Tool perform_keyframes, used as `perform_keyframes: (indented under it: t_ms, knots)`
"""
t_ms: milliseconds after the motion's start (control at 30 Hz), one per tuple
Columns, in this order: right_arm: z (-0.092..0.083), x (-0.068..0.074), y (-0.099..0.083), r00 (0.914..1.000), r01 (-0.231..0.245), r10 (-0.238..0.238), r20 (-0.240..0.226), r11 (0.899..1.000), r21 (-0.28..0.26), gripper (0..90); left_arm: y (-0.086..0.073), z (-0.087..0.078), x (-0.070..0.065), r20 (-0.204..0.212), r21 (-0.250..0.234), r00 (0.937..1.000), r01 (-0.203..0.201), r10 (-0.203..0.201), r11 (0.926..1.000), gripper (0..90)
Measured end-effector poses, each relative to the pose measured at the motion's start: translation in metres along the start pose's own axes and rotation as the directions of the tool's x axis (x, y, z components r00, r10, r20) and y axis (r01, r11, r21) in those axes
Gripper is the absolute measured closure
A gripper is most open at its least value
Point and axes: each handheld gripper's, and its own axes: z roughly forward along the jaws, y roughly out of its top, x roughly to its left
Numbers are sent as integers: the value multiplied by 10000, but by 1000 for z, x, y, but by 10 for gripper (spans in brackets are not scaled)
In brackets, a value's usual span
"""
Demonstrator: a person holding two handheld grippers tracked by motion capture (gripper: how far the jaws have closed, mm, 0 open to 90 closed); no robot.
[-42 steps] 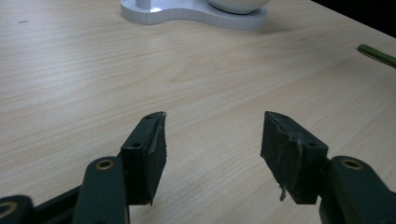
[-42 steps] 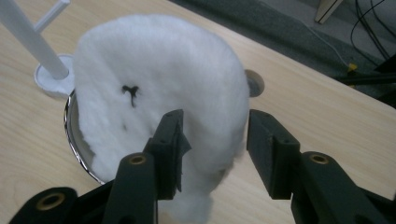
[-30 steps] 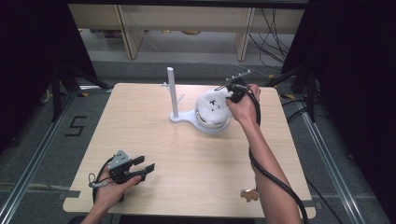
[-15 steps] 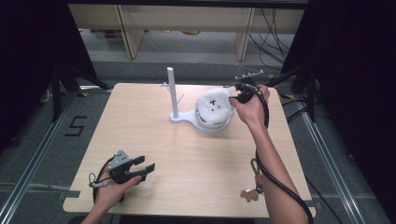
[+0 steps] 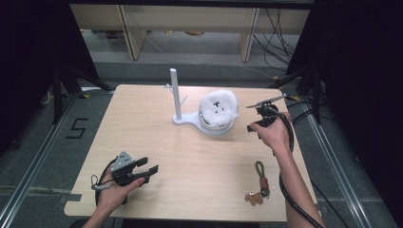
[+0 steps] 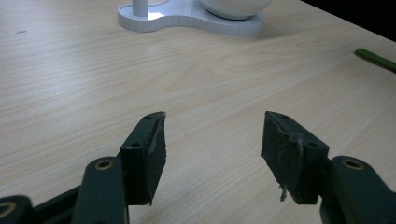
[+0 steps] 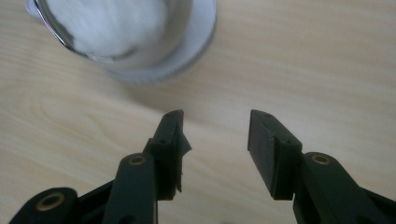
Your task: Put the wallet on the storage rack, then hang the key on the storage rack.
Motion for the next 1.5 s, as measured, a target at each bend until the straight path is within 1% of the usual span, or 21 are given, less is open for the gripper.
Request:
perform_keyframes:
  t_ms: [100, 133, 167, 200, 400, 433, 500, 600, 633, 667, 767, 933, 1033, 1067, 1133, 1167, 1200, 1267, 1333, 1400, 1500]
  knots:
    - [7, -14, -20, 10000, 30, -33, 62, 9991, 421, 567, 1, 0, -2, -8, 33, 10000, -52, 52, 10000, 391]
    - [8, -14, -25, 9993, -381, 378, 54, 9974, 611, 568, 1, -1, -2, 2, 21, 10000, -40, 40, 10000, 391]
    - [8, -14, -25, 9993, -381, 378, 54, 9974, 611, 568, 1, -1, -2, 2, 21, 10000, -40, 40, 10000, 391]
    - [6, -17, -33, 9977, -683, 679, 69, 9913, 1122, 571, 2, -1, -2, 37, -46, 10000, -42, 43, 10000, 391]
    - [11, -20, -45, 9961, -881, 847, 260, 9787, 1855, 583, 2, -2, -2, -56, 47, 10000, -75, 75, 10000, 391]
    - [12, -23, -47, 9981, -586, 542, 288, 9816, 1816, 591, 3, -2, -2, -64, 51, 9999, -80, 80, 10000, 391]
    - [14, -20, -52, 9969, -776, 736, 259, 9699, 2307, 621, 4, -2, -2, -46, -20, 10000, -83, 83, 10000, 391]
    - [17, -25, -58, 9997, -167, 120, 225, 9743, 2248, 644, 4, -1, -3, -33, -20, 9999, -129, 129, 9999, 391]
    - [17, -25, -58, 9997, -167, 120, 225, 9743, 2248, 644, 4, -1, -2, 6, -25, 9999, -114, 114, 9999, 391]
    - [17, -26, -62, 9993, -319, 259, 264, 9649, 2608, 647, 4, -1, -3, -60, 31, 9999, -112, 112, 9999, 390]
    - [18, -28, -67, 9997, -243, 209, 159, 9659, 2579, 651, 4, 0, -4, -32, 9, 9999, -122, 122, 9999, 390]
    - [21, -34, -82, 9986, -507, 433, 310, 9505, 3064, 651, 4, -1, -6, 131, -21, 9998, -163, 164, 9999, 390]
    - [23, -33, -87, 9987, -514, 474, 210, 9561, 2885, 652, 4, -2, -6, 215, -21, 9995, -210, 210, 9998, 390]
    - [22, -29, -89, 9968, -798, 738, 303, 9377, 3383, 651, 5, -3, -6, 223, -86, 9995, -236, 238, 9997, 390]
    - [23, -30, -92, 9981, -615, 602, 141, 9429, 3273, 653, 5, -4, -6, 201, -100, 9994, -262, 264, 9996, 391]
    - [23, -28, -93, 9979, -647, 621, 185, 9326, 3551, 654, 6, -5, -7, 133, -76, 9996, -261, 262, 9996, 390]
    - [25, -26, -96, 9972, -746, 702, 253, 9359, 3444, 654, 6, -5, -6, 188, -152, 9995, -253, 256, 9996, 390]
    - [22, -23, -99, 9938, -1094, 1070, 286, 9081, 4042, 656, 7, -5, -6, 192, -163, 9995, -241, 244, 9996, 390]
    - [22, -21, -101, 9932, -1133, 1146, 212, 9072, 4051, 656, 7, -5, -7, 136, -118, 9996, -257, 258, 9996, 390]
    - [24, -18, -104, 9905, -1342, 1341, 305, 8940, 4275, 658, 6, -4, -8, 105, -42, 9997, -237, 237, 9997, 390]
    - [26, -19, -108, 9938, -1032, 1110, 65, 8996, 4242, 659, 6, -3, -7, 221, -114, 9994, -251, 254, 9996, 390]
